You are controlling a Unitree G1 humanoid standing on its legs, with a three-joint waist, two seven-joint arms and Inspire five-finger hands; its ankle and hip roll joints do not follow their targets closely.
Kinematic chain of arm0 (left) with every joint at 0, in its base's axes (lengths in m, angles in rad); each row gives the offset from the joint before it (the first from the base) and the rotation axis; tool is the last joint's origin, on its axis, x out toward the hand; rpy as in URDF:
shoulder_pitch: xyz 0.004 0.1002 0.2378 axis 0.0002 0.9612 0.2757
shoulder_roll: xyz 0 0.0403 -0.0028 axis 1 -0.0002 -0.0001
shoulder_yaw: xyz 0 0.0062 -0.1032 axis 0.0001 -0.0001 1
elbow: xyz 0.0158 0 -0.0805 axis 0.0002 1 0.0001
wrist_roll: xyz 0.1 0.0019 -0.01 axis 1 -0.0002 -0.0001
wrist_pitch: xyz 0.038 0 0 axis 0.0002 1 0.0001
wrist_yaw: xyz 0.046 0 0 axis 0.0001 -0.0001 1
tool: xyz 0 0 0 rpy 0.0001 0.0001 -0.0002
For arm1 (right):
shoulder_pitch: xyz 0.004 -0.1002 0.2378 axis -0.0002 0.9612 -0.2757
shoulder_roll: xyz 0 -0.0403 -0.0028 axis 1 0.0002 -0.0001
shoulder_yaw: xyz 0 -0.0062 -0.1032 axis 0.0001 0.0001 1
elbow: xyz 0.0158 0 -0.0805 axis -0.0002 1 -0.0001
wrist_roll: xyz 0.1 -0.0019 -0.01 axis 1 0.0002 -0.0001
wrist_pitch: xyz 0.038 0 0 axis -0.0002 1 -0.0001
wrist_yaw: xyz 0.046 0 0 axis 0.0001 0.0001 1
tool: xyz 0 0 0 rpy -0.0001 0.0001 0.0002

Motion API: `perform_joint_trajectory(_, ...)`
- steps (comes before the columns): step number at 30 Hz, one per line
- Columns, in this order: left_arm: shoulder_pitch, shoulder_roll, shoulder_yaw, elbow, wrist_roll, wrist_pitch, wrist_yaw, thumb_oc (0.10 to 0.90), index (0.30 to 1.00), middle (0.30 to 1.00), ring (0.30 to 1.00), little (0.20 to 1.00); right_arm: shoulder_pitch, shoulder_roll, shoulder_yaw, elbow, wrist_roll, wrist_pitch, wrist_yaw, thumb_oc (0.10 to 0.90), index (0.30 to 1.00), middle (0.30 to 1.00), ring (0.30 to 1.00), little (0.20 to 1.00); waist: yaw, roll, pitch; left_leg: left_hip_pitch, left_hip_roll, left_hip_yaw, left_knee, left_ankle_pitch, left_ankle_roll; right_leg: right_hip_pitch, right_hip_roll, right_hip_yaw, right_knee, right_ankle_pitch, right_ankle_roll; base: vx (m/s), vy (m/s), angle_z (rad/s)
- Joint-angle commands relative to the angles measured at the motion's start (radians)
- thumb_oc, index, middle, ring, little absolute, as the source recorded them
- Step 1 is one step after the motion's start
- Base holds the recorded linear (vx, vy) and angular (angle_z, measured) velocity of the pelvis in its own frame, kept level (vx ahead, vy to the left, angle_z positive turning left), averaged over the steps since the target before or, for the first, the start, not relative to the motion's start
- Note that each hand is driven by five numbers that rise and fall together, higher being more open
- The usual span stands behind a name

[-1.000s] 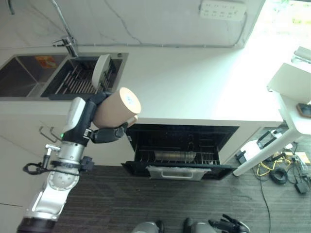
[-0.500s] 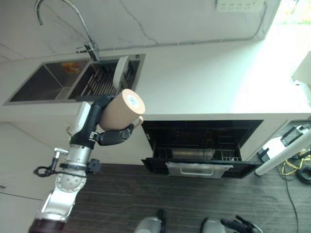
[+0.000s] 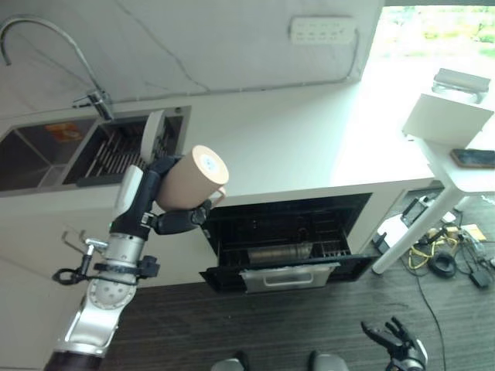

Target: Place the dishes in the dishwasher.

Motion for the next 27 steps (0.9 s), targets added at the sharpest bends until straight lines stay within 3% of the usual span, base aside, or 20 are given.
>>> perform_joint_trajectory(1,-0.097,0.018,0.058,-0.097,-0.139,-0.113,0.027,0.400,0.300,0.300,0.300,0.300,-0.024,-0.032,-0.033,-0.122,0.008,-0.167,-0.080,0.800,0.900,0.900,0.900,0.900,-0.013,0.005,-0.034,-0.022,0.019,-0.022,0.099,-0.154,0.006,0.032,-0.011,-0.053,-0.032,-0.042,0.051,-0.03,-0.024,-0.20)
perform_joint_trajectory(7,-0.135,-0.056,-0.012,-0.053,-0.333,-0.123,-0.026,0.400,0.300,0.300,0.300,0.300,0.004,-0.022,-0.049,-0.311,-0.056,-0.276,-0.211,0.800,0.900,0.900,0.900,0.900,-0.061,-0.004,-0.037,0.006,0.013,0.014,0.099,-0.171,0.025,0.020,-0.001,-0.010,-0.032,-0.028,0.051,-0.01,0.007,-0.30)
perform_joint_trajectory(10,-0.147,-0.093,-0.032,-0.034,-0.398,-0.127,-0.036,0.400,0.300,0.300,0.300,0.300,0.012,-0.018,-0.050,-0.402,-0.037,-0.275,-0.194,0.800,0.900,0.900,0.900,0.900,-0.075,-0.007,-0.035,0.017,0.011,0.027,0.099,-0.175,0.032,0.016,0.001,0.005,-0.032,-0.021,0.053,-0.02,0.016,-0.32)
perform_joint_trajectory(16,-0.166,-0.179,-0.085,0.001,-0.413,-0.144,-0.044,0.400,0.300,0.300,0.300,0.300,0.026,-0.054,-0.027,-0.746,-0.172,-0.317,-0.219,0.800,0.900,0.900,0.900,0.900,-0.127,-0.020,-0.039,0.038,0.000,0.058,0.099,-0.188,0.050,-0.014,0.008,0.053,-0.032,-0.001,0.060,-0.03,0.035,-0.43)
perform_joint_trajectory(24,-0.168,-0.229,-0.112,0.007,-0.301,-0.126,0.084,0.400,0.300,0.300,0.300,0.300,0.010,-0.121,-0.003,-1.026,-0.036,-0.333,0.019,0.800,0.900,0.900,0.900,0.900,-0.161,-0.019,-0.046,0.064,-0.015,0.096,0.099,-0.210,0.067,-0.030,0.021,0.095,-0.032,0.000,0.065,-0.01,0.054,-0.66)
perform_joint_trajectory(27,-0.174,-0.236,-0.130,0.006,-0.240,-0.119,0.095,0.400,0.300,0.300,0.300,0.300,-0.015,-0.131,0.025,-1.105,0.052,-0.304,0.127,0.800,0.900,0.900,0.900,0.900,-0.159,-0.023,-0.051,0.059,-0.020,0.098,0.099,-0.204,0.067,-0.037,0.023,0.103,-0.032,0.009,0.062,-0.03,0.014,-0.16)
